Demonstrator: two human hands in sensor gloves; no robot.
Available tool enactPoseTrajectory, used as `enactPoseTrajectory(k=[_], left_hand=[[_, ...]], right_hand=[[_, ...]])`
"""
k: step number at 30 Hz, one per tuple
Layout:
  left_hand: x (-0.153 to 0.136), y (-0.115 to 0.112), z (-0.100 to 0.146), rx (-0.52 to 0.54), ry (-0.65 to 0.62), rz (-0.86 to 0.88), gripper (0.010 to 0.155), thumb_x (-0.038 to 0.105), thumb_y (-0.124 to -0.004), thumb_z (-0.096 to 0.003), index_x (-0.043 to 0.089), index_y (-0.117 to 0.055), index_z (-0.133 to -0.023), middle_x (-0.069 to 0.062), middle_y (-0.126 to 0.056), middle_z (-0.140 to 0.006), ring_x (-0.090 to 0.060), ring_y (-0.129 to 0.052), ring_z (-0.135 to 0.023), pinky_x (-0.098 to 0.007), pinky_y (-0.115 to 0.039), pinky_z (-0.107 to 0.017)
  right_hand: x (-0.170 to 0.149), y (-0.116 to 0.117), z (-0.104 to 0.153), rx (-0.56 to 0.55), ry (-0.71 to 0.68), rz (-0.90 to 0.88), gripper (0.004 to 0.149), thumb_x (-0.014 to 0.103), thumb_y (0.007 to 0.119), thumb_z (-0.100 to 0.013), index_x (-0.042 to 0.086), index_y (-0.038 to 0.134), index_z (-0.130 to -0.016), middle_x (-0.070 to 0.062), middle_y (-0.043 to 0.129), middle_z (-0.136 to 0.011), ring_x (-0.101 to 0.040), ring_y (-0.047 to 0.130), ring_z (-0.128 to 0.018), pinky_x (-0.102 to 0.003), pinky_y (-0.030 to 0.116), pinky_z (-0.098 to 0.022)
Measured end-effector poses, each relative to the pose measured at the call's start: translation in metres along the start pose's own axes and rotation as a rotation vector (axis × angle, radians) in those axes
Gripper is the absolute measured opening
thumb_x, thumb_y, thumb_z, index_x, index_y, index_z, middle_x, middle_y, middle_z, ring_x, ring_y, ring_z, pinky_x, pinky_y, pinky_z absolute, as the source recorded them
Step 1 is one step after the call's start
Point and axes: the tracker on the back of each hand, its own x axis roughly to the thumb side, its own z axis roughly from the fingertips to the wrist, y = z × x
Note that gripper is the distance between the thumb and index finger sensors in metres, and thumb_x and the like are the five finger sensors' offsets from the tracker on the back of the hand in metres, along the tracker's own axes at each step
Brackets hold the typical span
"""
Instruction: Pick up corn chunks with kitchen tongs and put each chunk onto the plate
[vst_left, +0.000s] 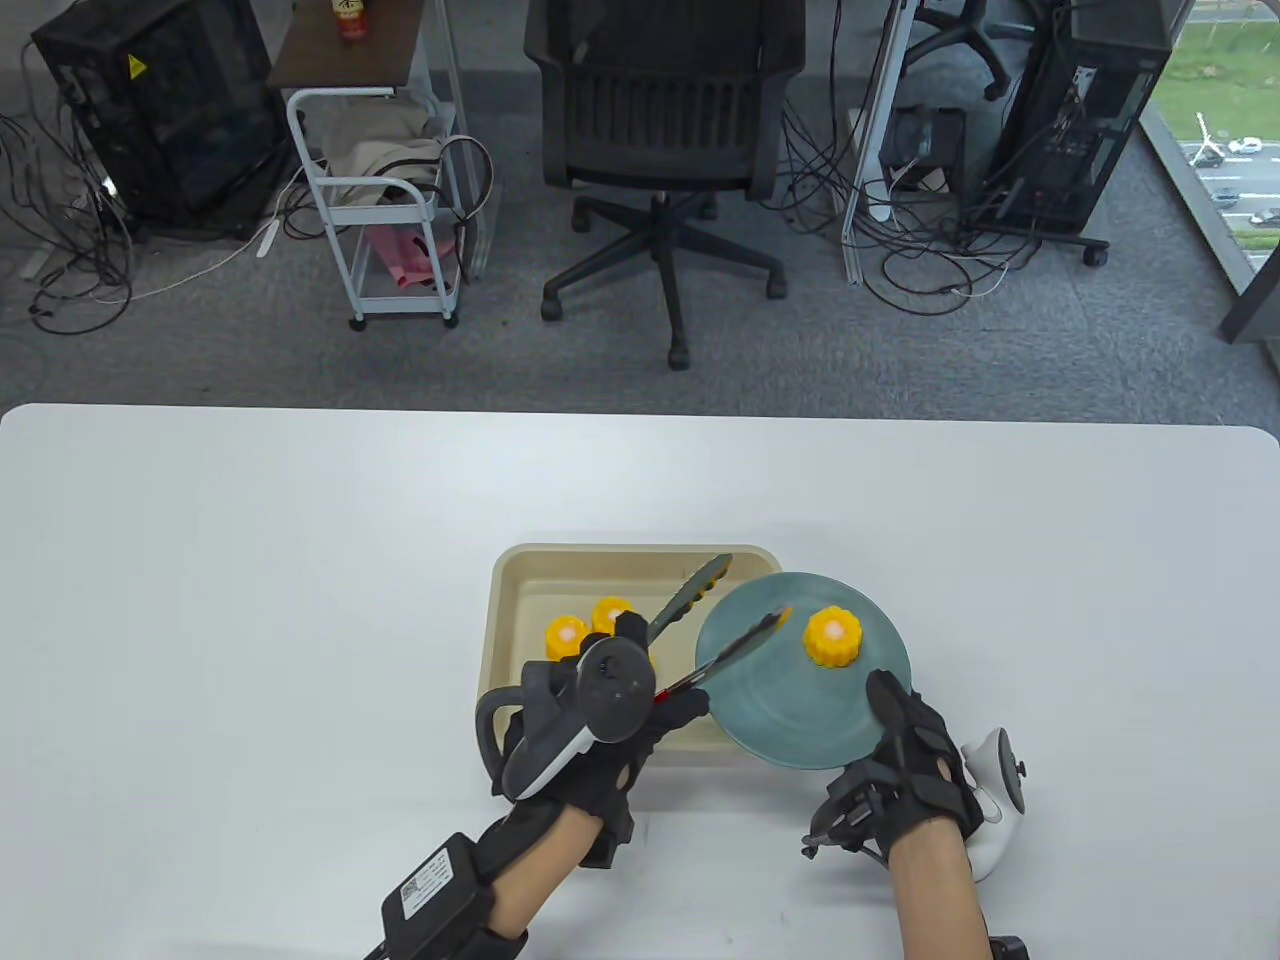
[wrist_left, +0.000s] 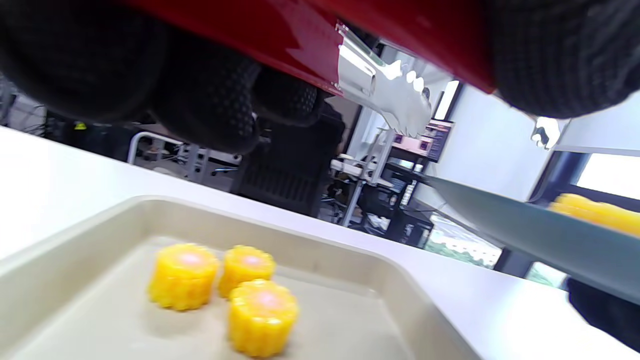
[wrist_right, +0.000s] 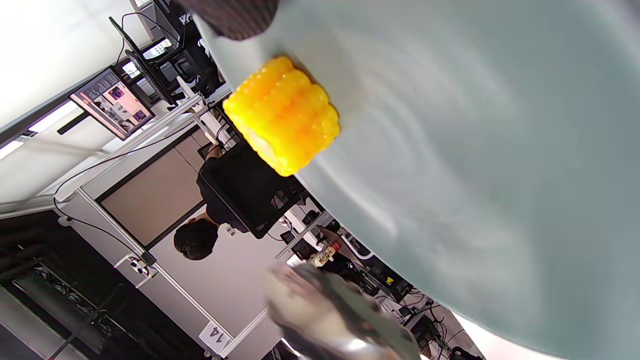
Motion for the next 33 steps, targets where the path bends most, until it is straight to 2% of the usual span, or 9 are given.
enactPoseTrajectory(k=[7, 11, 20, 33], left_hand=[[-0.066, -0.001, -0.005, -0.025, 0.169, 0.105, 0.093, 0.071, -0.077, -0.036, 0.017, -0.057, -0.109, -0.019, -0.081, -0.087, -0.038, -0.098, -0.045, -0.054, -0.086, -0.03], [-0.087, -0.01, -0.01, -0.066, 0.235, 0.117, 0.093, 0.071, -0.077, -0.036, 0.017, -0.056, -0.109, -0.02, -0.08, -0.088, -0.04, -0.097, -0.046, -0.055, -0.086, -0.03], [-0.105, -0.026, -0.011, -0.141, 0.343, 0.057, 0.094, 0.071, -0.077, -0.036, 0.016, -0.056, -0.109, -0.021, -0.08, -0.088, -0.039, -0.097, -0.046, -0.054, -0.086, -0.03], [-0.106, -0.052, -0.019, -0.212, 0.399, -0.074, 0.093, 0.071, -0.077, -0.0359, 0.017, -0.056, -0.109, -0.02, -0.08, -0.087, -0.039, -0.097, -0.046, -0.054, -0.086, -0.03]], right_hand=[[0.0, 0.0, 0.0, -0.001, 0.002, 0.008, 0.053, 0.032, 0.061, -0.053, 0.015, 0.049, -0.102, -0.019, 0.07, -0.103, -0.041, 0.087, -0.087, -0.047, 0.086, -0.057], [-0.001, 0.0, -0.001, 0.001, 0.003, 0.012, 0.053, 0.032, 0.061, -0.053, 0.015, 0.049, -0.102, -0.019, 0.07, -0.103, -0.041, 0.087, -0.087, -0.047, 0.086, -0.057], [-0.002, 0.0, -0.001, 0.008, 0.004, 0.022, 0.053, 0.032, 0.061, -0.053, 0.015, 0.049, -0.102, -0.019, 0.07, -0.103, -0.041, 0.086, -0.086, -0.047, 0.086, -0.057], [-0.003, 0.0, -0.002, 0.011, 0.003, 0.033, 0.053, 0.032, 0.061, -0.053, 0.015, 0.049, -0.102, -0.02, 0.07, -0.103, -0.041, 0.086, -0.087, -0.047, 0.086, -0.057]])
